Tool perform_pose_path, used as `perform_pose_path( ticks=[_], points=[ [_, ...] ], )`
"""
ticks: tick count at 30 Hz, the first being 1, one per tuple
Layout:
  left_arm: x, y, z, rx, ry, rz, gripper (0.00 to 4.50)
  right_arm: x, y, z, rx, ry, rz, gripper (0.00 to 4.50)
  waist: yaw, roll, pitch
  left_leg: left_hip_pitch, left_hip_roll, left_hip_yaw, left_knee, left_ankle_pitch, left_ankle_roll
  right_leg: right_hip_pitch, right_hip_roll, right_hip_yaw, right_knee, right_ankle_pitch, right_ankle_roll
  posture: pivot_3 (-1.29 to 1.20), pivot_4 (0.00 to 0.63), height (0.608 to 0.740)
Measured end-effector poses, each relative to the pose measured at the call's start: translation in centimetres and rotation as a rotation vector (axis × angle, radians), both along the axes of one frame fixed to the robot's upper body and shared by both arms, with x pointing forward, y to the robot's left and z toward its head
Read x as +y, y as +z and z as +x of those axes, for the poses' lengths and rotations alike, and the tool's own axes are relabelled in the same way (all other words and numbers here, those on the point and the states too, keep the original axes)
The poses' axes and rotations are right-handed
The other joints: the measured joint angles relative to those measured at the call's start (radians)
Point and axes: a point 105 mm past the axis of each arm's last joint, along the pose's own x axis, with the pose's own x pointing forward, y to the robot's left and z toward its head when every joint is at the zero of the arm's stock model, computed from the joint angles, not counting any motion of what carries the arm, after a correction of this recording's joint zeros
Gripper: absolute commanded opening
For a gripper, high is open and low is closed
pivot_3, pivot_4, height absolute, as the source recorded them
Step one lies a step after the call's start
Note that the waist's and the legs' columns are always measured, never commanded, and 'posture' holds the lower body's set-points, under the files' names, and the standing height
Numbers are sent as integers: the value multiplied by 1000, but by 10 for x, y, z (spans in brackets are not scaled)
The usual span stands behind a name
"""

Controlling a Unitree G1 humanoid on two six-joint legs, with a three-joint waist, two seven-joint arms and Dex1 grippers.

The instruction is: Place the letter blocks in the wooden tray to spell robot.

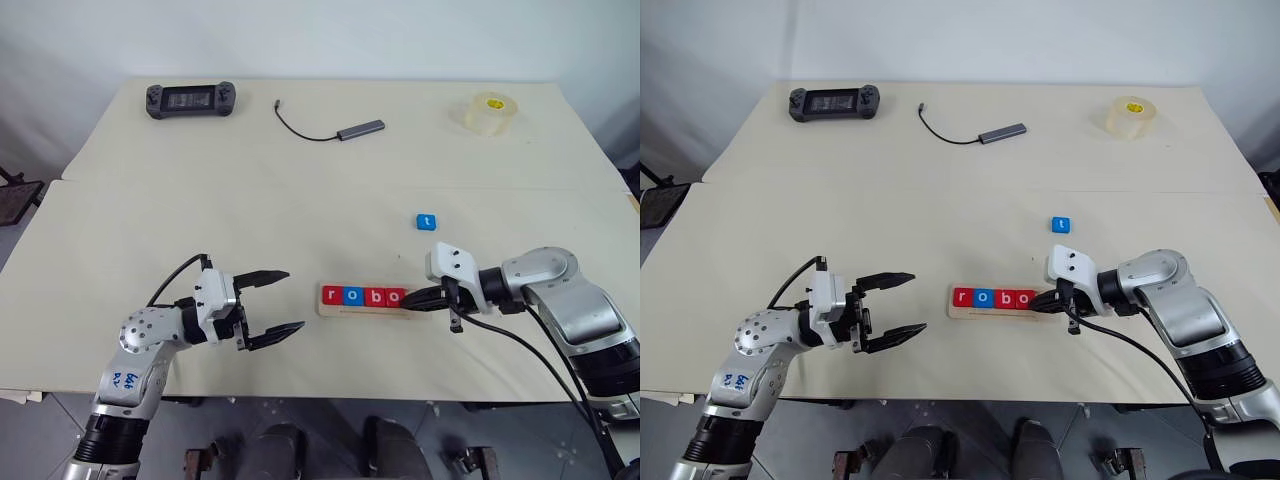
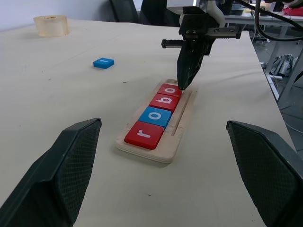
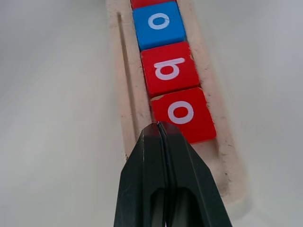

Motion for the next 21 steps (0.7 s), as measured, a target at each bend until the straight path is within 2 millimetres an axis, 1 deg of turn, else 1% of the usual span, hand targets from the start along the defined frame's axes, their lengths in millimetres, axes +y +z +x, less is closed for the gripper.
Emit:
perform_pose_path(
  ticks=[3,7,12,16,21],
  points=[
    [0,0,0,0,0,0,4500,-3,3,-2,14,-3,2,16,1,0,0,0,0,0,0,0,0,0,0,0,0,0,0,0,150,740],
    [0,0,0,-1,0,0,4500,-16,9,1,-5,-51,-16,16,0,0,0,0,0,0,0,0,0,0,0,0,0,0,0,0,150,740],
    [0,2,1,-6,-1,0,4500,-30,0,10,4,-136,-48,16,0,0,0,0,0,0,0,0,0,0,0,0,0,0,0,0,150,740],
    [0,2,1,-6,0,0,4500,-25,-2,10,1,-113,-42,16,-1,0,0,0,0,0,0,0,0,0,0,0,0,0,0,0,150,740],
    [0,2,2,-5,6,-1,4500,-13,-5,12,0,-93,-6,16,-1,0,0,0,0,0,0,0,0,0,0,0,0,0,0,0,150,740]
  ],
)
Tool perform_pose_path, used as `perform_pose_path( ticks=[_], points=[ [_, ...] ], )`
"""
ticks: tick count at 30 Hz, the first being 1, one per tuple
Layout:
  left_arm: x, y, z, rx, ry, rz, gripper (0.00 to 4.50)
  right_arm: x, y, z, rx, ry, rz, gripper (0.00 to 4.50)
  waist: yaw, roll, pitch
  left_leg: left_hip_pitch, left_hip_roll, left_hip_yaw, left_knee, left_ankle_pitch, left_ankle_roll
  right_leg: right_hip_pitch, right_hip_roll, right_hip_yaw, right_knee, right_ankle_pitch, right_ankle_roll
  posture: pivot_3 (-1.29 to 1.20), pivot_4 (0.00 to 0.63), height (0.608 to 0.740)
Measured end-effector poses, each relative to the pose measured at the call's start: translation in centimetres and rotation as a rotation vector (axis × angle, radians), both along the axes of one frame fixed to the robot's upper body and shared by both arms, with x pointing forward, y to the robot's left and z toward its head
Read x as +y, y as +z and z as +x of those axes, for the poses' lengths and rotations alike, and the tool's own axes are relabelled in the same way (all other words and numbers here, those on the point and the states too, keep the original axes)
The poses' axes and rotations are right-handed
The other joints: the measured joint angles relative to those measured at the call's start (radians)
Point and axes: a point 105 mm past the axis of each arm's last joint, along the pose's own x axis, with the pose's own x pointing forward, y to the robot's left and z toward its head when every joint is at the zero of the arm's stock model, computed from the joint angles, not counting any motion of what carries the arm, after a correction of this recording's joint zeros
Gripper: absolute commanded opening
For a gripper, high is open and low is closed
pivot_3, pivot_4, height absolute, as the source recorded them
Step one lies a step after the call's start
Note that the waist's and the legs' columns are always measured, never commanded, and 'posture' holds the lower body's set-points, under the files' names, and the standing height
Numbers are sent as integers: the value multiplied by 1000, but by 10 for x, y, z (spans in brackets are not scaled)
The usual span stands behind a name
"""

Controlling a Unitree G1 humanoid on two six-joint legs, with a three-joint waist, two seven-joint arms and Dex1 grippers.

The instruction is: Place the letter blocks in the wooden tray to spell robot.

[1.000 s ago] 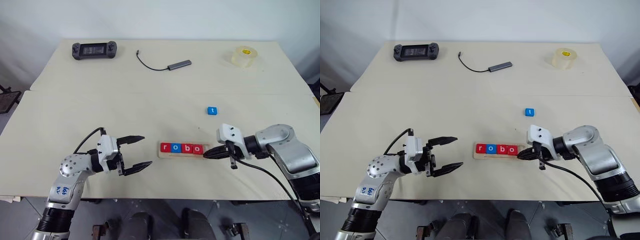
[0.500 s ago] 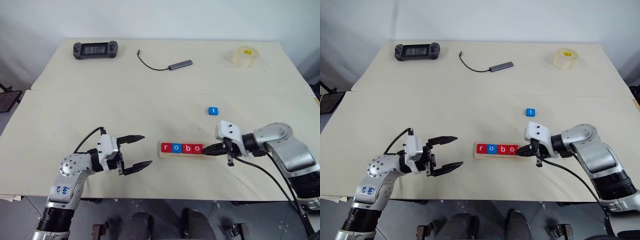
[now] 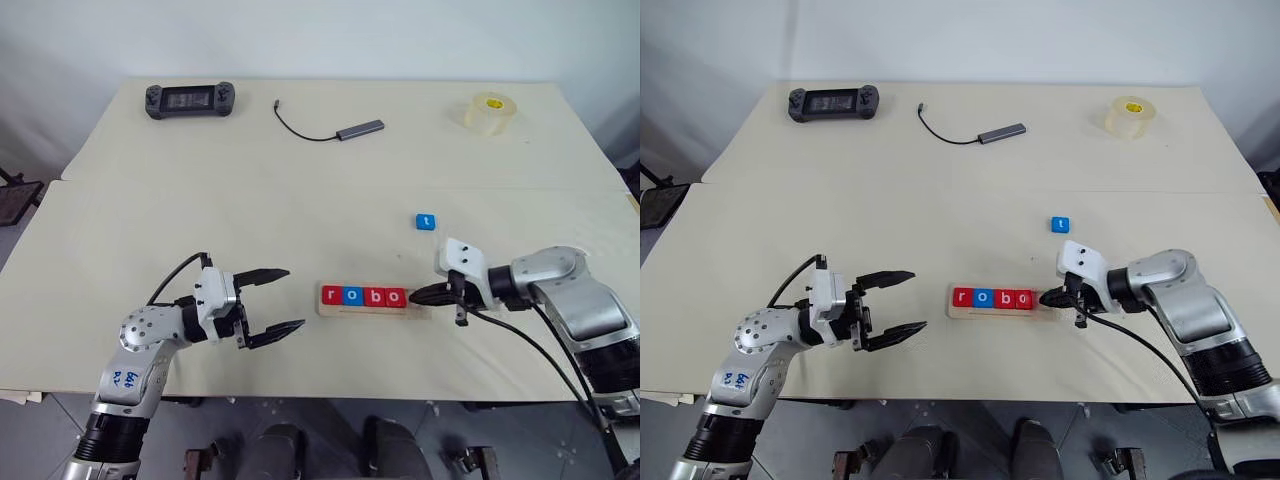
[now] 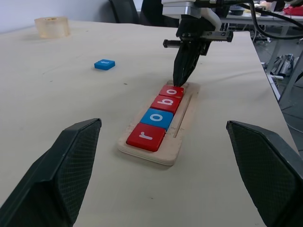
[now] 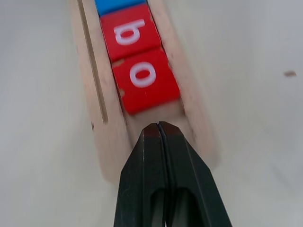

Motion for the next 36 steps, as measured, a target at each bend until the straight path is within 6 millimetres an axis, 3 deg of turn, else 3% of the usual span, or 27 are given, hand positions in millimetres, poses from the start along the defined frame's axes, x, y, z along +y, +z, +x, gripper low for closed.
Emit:
perform_pose_path(
  ticks=[7,13,17,22,28,32,36],
  points=[
    [0,0,0,1,1,0,4500,15,-1,0,-1,33,9,16,1,0,0,0,0,0,0,0,0,0,0,0,0,0,0,0,150,740],
    [0,0,0,5,3,0,4500,15,-1,-2,-12,25,13,16,2,0,0,0,0,0,0,0,0,0,0,0,0,0,0,0,150,740],
    [1,-1,0,7,4,2,4500,-3,3,-8,-19,-23,54,818,4,0,0,0,-1,0,0,0,0,0,0,0,0,0,0,0,150,740],
    [2,1,2,2,5,2,4500,-45,16,-20,-160,-171,147,2512,6,0,0,0,-1,0,-1,0,0,1,0,-1,0,0,0,0,150,740],
    [3,0,7,8,11,-7,4500,-91,6,-38,-256,-373,267,4479,4,0,0,2,0,1,-1,0,0,2,0,0,1,0,0,0,150,740],
    [4,1,14,16,26,-24,4500,-122,-3,-43,-321,-538,309,4479,2,0,0,3,0,2,0,0,1,1,0,2,2,0,0,0,150,740],
    [5,3,17,11,19,-19,4500,-123,-7,-40,-354,-613,365,4479,-3,0,0,4,0,3,0,0,0,1,1,3,3,0,0,0,150,740]
  ],
)
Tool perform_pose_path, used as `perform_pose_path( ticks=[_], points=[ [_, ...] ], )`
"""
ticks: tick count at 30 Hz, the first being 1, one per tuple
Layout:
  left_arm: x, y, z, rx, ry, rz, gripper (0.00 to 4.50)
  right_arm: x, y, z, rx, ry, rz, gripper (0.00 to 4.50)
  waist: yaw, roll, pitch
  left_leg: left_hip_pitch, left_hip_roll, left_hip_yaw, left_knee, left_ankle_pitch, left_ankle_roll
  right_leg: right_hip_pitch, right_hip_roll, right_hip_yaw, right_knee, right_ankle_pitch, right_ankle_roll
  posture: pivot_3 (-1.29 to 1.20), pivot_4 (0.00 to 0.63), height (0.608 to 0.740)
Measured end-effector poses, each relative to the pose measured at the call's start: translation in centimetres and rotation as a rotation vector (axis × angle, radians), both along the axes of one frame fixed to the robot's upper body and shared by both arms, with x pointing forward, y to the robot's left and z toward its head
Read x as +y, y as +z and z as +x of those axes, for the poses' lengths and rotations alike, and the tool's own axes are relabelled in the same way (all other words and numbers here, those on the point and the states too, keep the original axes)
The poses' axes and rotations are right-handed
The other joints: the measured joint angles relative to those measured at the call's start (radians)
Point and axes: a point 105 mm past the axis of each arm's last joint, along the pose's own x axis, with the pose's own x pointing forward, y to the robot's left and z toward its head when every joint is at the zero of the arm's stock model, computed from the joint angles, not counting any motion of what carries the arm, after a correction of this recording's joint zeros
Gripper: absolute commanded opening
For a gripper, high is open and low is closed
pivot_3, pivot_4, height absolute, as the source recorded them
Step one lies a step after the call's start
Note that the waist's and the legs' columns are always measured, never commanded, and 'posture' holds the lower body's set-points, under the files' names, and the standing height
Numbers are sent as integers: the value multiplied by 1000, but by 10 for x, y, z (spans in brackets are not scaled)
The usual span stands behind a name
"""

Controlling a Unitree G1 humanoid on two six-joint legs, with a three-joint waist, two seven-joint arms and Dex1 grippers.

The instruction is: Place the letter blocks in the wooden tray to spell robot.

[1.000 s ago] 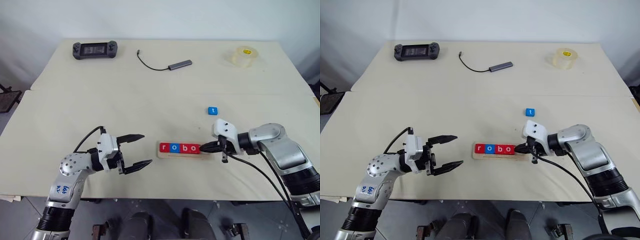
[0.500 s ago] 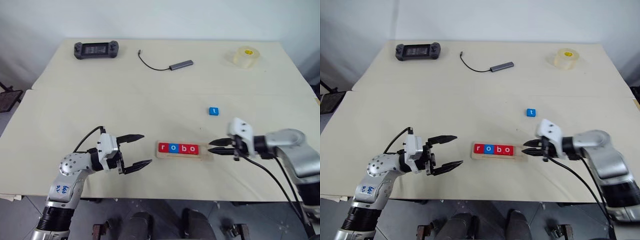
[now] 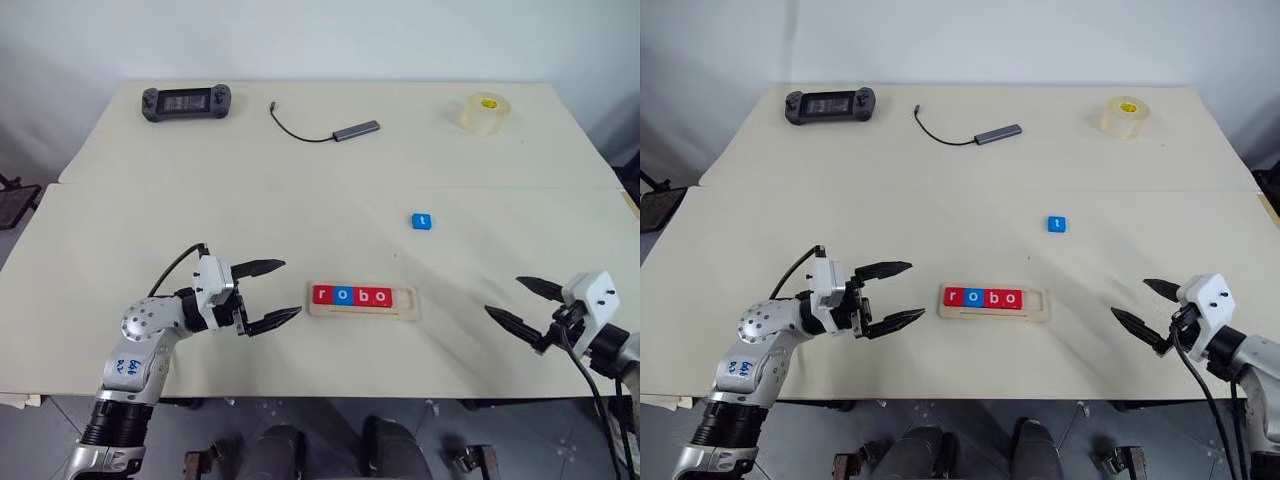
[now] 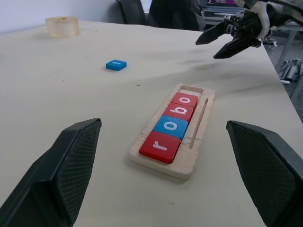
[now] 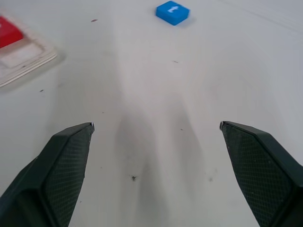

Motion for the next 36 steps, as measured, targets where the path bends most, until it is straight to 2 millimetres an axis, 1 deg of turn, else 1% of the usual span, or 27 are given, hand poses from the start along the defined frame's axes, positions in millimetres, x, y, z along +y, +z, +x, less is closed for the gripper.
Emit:
perform_pose_path(
  ticks=[3,4,6,8,10,11,12,14,16,17,20,22,26,29,32,33,36],
  points=[
    [2,-2,1,9,2,4,4500,5,7,9,-29,-12,20,4479,0,0,0,0,0,0,0,0,0,0,0,1,1,0,0,0,150,740],
    [3,-2,1,11,6,5,4500,9,11,15,-38,-5,27,4479,-1,0,0,0,0,0,1,0,0,0,0,1,1,0,0,0,150,740],
    [4,-2,1,9,8,6,4500,25,24,33,-47,24,61,4479,-7,0,0,0,0,1,2,0,0,-1,-1,2,2,0,0,0,150,740],
    [4,-2,1,7,9,7,4500,41,39,55,-46,27,75,4479,-11,1,0,0,0,0,2,0,0,-2,-1,2,4,0,0,0,150,740],
    [4,-2,2,6,8,6,4500,50,52,73,-29,0,88,4479,-14,1,0,-1,0,-1,2,0,0,-2,-1,1,4,-1,-2,0,150,740],
    [4,-2,2,6,9,6,4500,52,53,79,-14,-14,90,4479,-11,1,0,-1,0,-3,2,0,0,-2,-1,0,4,-1,-2,0,150,740],
    [4,-2,2,7,13,6,4500,55,53,88,12,-39,93,4479,-9,1,0,-2,0,-3,2,0,0,-2,-1,-1,4,-1,-2,0,150,740],
    [4,-2,3,3,22,2,4500,68,50,112,69,-95,97,4479,-18,1,0,-2,-1,-2,2,0,0,-3,-1,0,4,-1,-2,0,150,740],
    [1,0,4,-8,22,-11,4500,81,46,128,105,-138,91,4479,-19,1,0,-3,-1,-3,1,0,0,-4,-1,-1,5,-2,-3,0,150,740],
    [1,0,4,-7,24,-12,4500,84,43,134,120,-167,86,4479,-19,1,0,-3,-1,-3,0,0,0,-4,-1,-1,5,-2,-3,0,150,740],
    [2,-3,2,0,28,-12,4500,87,32,145,158,-247,86,4479,-21,1,0,-3,-2,-3,-1,0,0,-5,-1,0,6,-2,-3,0,150,740],
    [1,-3,1,-2,28,-12,4500,90,26,149,172,-277,92,4479,-22,1,0,-3,-2,-3,-2,0,0,-6,-1,-1,6,-2,-3,0,150,740],
    [-1,-1,-3,-12,23,-9,4500,103,25,157,161,-309,113,4479,-28,1,0,-3,-2,-2,-2,0,0,-6,-1,0,6,-2,-3,0,150,740],
    [-1,-2,-5,-11,25,-9,4500,107,24,159,151,-325,115,3865,-35,1,0,-2,-1,-2,-2,0,0,-6,0,0,7,-2,-3,0,150,740],
    [-1,-2,-5,-13,28,-10,4500,112,23,159,149,-328,128,2906,-37,1,0,-2,-1,-2,-1,0,0,-6,0,1,8,-2,-3,0,150,740],
    [-1,-1,-6,-16,27,-10,4500,114,22,159,149,-331,131,2504,-37,1,0,-2,-1,-2,0,0,0,-6,0,1,8,-2,-3,0,150,740],
    [-3,0,-7,-25,21,-10,4500,116,22,158,141,-335,131,1510,-39,1,0,-2,-1,-2,0,0,0,-6,0,1,9,-2,-3,0,150,740]
  ],
)
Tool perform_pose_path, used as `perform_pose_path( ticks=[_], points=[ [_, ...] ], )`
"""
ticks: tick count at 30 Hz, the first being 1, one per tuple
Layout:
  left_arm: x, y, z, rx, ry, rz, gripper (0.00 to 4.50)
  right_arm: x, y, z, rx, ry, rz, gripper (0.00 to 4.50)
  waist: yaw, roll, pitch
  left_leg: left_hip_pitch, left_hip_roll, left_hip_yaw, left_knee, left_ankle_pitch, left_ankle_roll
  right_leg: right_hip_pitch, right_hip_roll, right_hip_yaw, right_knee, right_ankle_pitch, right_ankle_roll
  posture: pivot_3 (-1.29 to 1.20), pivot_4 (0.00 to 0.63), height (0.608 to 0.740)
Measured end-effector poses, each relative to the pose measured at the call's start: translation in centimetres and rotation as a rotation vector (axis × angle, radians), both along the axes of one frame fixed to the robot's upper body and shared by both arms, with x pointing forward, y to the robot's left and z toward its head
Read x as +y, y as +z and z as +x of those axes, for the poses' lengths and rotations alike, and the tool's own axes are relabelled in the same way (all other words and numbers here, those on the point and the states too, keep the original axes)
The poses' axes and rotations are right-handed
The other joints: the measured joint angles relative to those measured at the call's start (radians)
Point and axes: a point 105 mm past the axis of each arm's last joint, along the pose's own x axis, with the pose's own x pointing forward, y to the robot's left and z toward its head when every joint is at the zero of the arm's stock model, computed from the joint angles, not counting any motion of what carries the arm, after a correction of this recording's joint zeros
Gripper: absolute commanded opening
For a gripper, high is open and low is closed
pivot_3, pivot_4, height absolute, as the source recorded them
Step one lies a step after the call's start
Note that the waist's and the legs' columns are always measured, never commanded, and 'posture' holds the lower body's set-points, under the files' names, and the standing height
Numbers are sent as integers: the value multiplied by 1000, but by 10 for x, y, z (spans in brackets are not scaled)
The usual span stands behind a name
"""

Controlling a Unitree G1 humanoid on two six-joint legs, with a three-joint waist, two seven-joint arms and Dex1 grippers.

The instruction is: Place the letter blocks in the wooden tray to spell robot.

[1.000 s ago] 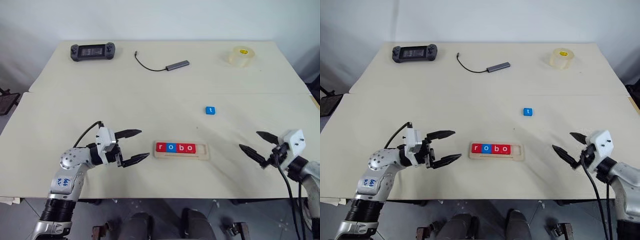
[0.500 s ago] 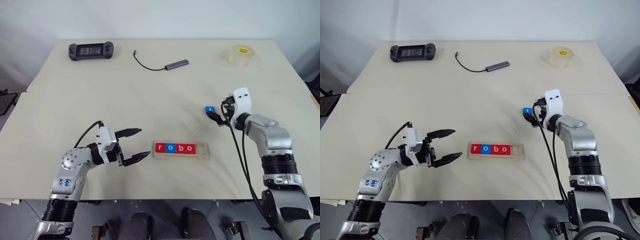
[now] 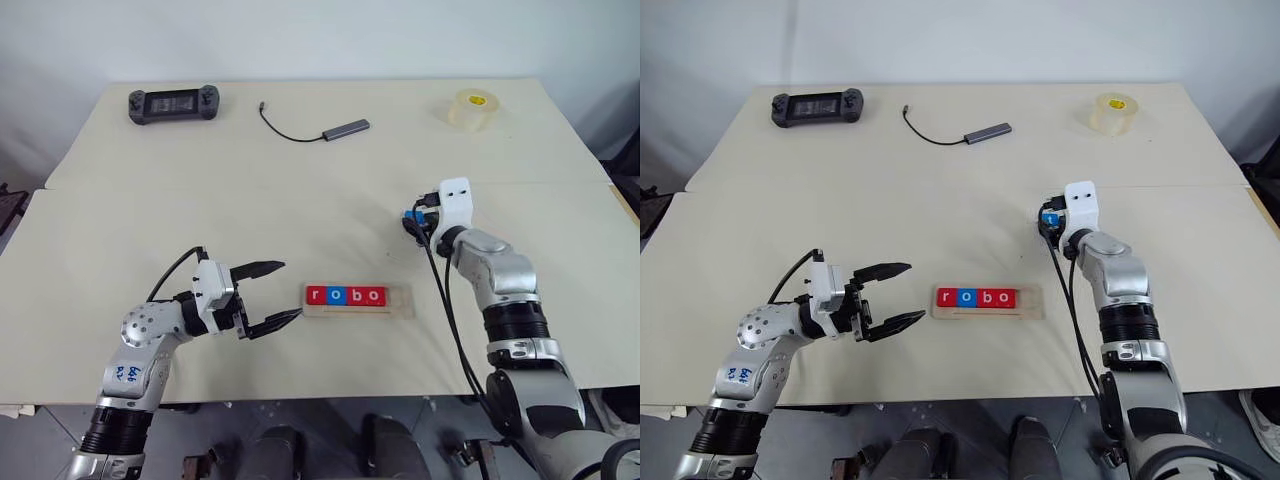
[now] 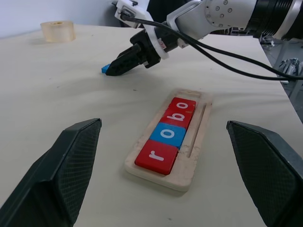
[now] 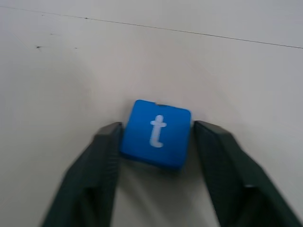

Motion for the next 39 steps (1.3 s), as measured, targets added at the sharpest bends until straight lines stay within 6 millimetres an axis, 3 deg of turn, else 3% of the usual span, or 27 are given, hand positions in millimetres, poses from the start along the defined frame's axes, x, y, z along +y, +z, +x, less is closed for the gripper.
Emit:
perform_pose_path(
  ticks=[5,12,15,19,23,31,36,39],
  points=[
    [-4,0,-2,-8,-22,-1,4500,-1,0,-11,-13,26,-27,1467,2,0,0,0,0,0,0,0,0,0,0,0,0,0,0,0,150,740],
    [-7,6,-4,-40,-85,17,4500,-30,10,-65,-13,36,-110,1467,23,0,0,-1,0,-1,-1,0,0,-1,0,0,-1,0,0,0,150,740],
    [-1,0,-3,-14,-83,23,4500,-46,-1,-97,47,-15,-102,1467,24,0,0,-1,0,0,-1,0,0,-1,0,0,-2,0,0,0,150,740],
    [3,-4,-5,6,-104,41,4500,-50,-21,-134,132,-62,-33,1467,24,0,0,-1,0,1,-2,0,0,-1,0,1,-2,0,0,0,150,740],
    [8,-9,-2,36,-104,49,4500,-43,-28,-149,164,-54,-1,1467,19,0,0,1,0,2,-2,0,0,-1,0,3,-1,0,0,0,150,740],
    [9,-7,1,32,-109,52,4500,-34,-23,-155,193,69,4,4295,21,0,0,0,-1,1,-2,0,1,-1,-1,2,-1,0,0,0,150,740],
    [10,-10,-1,40,-112,56,4500,-67,1,-158,171,314,-245,4295,28,0,0,0,-1,2,-3,0,2,2,-1,1,-6,0,1,0,150,740],
    [10,-9,-2,27,-116,59,4500,-72,7,-159,128,510,-354,4295,28,-1,1,1,0,2,-3,0,2,2,0,1,-6,0,1,0,150,740]
  ],
)
